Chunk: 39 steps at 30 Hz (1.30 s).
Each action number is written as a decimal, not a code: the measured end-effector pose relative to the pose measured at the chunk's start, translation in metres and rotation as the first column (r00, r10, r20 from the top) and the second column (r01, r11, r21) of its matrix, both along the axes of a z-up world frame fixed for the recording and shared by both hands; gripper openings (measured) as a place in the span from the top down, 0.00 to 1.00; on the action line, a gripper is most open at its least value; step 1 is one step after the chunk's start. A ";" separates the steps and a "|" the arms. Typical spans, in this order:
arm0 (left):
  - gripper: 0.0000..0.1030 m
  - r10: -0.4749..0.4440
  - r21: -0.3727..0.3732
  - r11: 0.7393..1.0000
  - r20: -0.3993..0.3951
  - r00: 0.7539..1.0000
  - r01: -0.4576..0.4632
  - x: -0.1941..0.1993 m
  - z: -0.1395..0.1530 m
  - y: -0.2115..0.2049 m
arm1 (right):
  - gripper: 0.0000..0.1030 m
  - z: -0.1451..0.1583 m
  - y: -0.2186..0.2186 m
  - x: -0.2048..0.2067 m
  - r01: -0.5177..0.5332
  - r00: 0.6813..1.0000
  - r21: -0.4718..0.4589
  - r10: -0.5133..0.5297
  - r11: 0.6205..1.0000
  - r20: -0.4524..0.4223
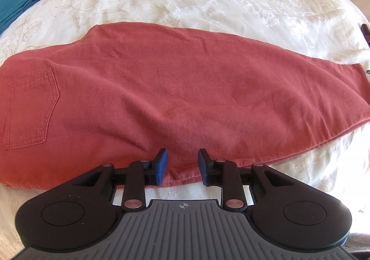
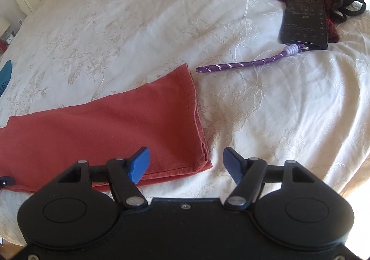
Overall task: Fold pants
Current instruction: 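Grasp the stacked leg hems with the right tool and lift them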
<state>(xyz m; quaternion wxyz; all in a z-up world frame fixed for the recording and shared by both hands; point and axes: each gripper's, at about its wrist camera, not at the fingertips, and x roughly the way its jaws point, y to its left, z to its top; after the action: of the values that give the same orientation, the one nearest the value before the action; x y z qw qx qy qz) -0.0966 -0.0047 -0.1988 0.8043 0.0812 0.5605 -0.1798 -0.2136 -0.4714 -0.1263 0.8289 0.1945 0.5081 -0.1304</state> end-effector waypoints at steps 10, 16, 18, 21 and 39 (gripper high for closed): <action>0.73 -0.011 -0.039 0.999 0.039 0.999 0.013 0.002 0.023 -0.035 | 0.42 -0.045 -0.024 0.034 -0.033 0.997 0.171 0.044 0.985 -0.057; 0.72 -0.035 -0.056 0.998 0.049 0.998 0.038 0.015 0.025 -0.068 | 0.87 -0.047 -0.026 0.041 -0.027 0.997 0.231 0.043 0.973 -0.064; 0.72 -0.050 -0.066 0.996 0.046 0.998 0.053 0.022 0.022 -0.083 | 0.87 -0.035 -0.026 0.039 -0.026 0.998 0.220 0.038 0.975 -0.048; 0.71 -0.079 -0.078 0.993 0.052 0.996 0.083 0.034 0.017 -0.110 | 0.87 -0.011 -0.028 0.034 -0.011 1.000 0.217 0.010 0.976 0.005; 0.64 -0.177 -0.027 0.984 0.043 0.983 0.178 0.076 -0.029 -0.180 | 0.87 0.060 0.030 0.055 -0.012 0.995 0.144 -0.002 0.989 0.099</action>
<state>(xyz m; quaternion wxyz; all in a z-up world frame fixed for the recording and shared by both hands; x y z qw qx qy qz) -0.0204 -0.1847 -0.2282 0.7974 0.1223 0.5317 -0.2577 -0.1584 -0.4412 -0.0667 0.8371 0.2590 0.4749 -0.0812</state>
